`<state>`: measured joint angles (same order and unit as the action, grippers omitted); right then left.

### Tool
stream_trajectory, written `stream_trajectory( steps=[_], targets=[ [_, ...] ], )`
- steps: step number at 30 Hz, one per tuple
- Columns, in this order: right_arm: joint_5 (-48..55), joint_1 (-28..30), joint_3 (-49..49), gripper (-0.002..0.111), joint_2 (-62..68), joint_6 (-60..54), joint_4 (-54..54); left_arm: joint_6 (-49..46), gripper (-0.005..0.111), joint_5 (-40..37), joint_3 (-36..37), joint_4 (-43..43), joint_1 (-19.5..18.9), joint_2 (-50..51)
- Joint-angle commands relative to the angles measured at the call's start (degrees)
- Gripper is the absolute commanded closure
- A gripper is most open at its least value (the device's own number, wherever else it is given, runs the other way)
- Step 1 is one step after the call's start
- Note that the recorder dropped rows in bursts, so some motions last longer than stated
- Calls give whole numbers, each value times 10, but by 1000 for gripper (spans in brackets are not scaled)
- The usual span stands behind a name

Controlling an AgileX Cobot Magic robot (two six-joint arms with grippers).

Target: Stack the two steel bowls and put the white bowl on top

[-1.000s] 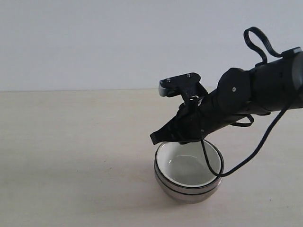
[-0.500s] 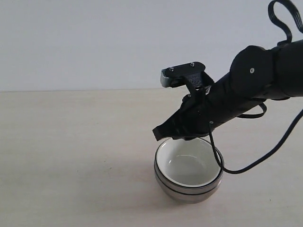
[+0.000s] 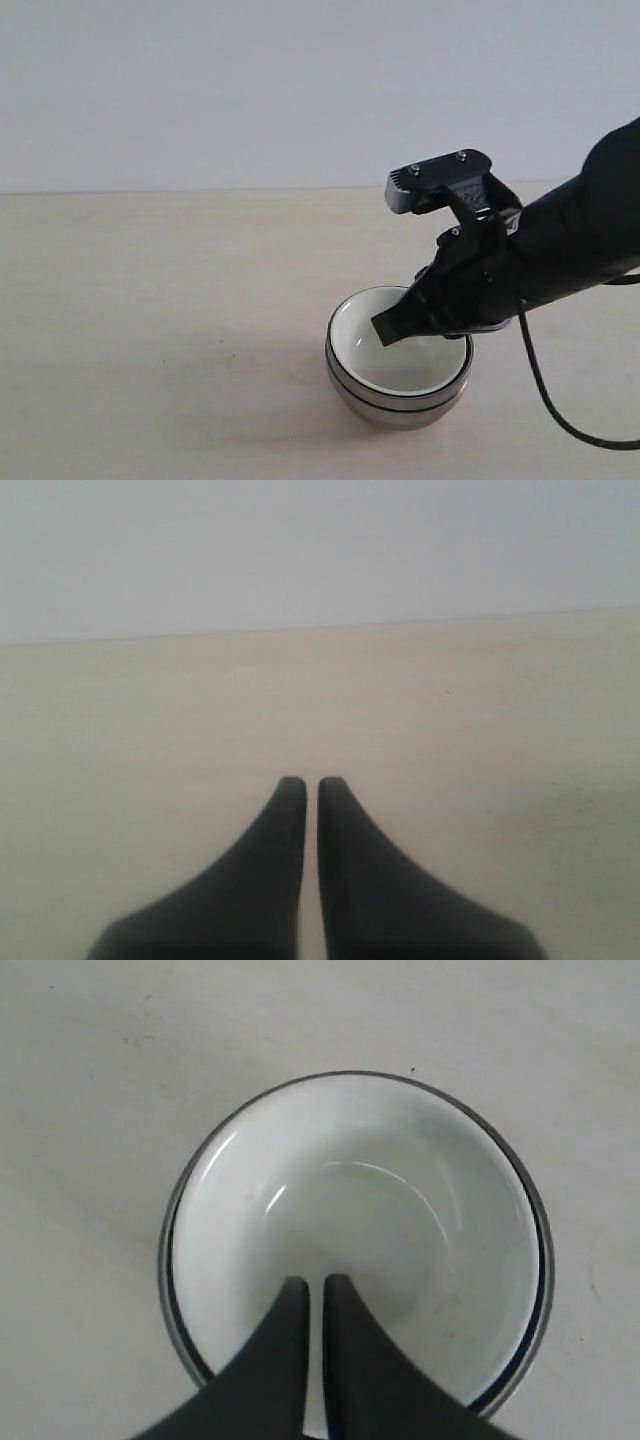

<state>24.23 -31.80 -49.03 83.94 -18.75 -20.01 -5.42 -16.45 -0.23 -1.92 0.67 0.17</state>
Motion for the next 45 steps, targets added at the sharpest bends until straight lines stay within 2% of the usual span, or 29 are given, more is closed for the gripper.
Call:
stream_trajectory(
  steps=[1,10,16,20,24,30,33,35,38,40,45],
  targets=[
    [28,-23,4,108,-58,-8,-4,-2,103,2,2,-4,-1,-2],
    [141,-136,4,108,-36,-100,-4,-2,103,2,2,-4,-1,-2],
    [141,-149,4,108,62,-149,-4,-2,103,2,2,-4,-1,-2],
    [118,-175,3,108,95,-231,0,-2,103,2,2,-4,-1,-2],
    [105,-185,4,108,115,-240,39,-2,103,2,2,-4,-1,-2],
    [90,-187,4,108,161,-97,205,-2,103,2,2,-4,-1,-2],
    [52,-208,4,108,179,-73,261,-2,103,2,2,-4,-1,-2],
    [42,-232,4,108,179,11,353,-2,103,2,2,-4,-1,-2],
    [89,-282,4,108,179,268,617,-2,103,2,2,-4,-1,-2],
    [129,-302,4,108,179,359,712,-2,103,2,2,-4,-1,-2],
    [131,-305,4,108,186,367,748,-2,103,2,2,-4,-1,-2]
  ],
)
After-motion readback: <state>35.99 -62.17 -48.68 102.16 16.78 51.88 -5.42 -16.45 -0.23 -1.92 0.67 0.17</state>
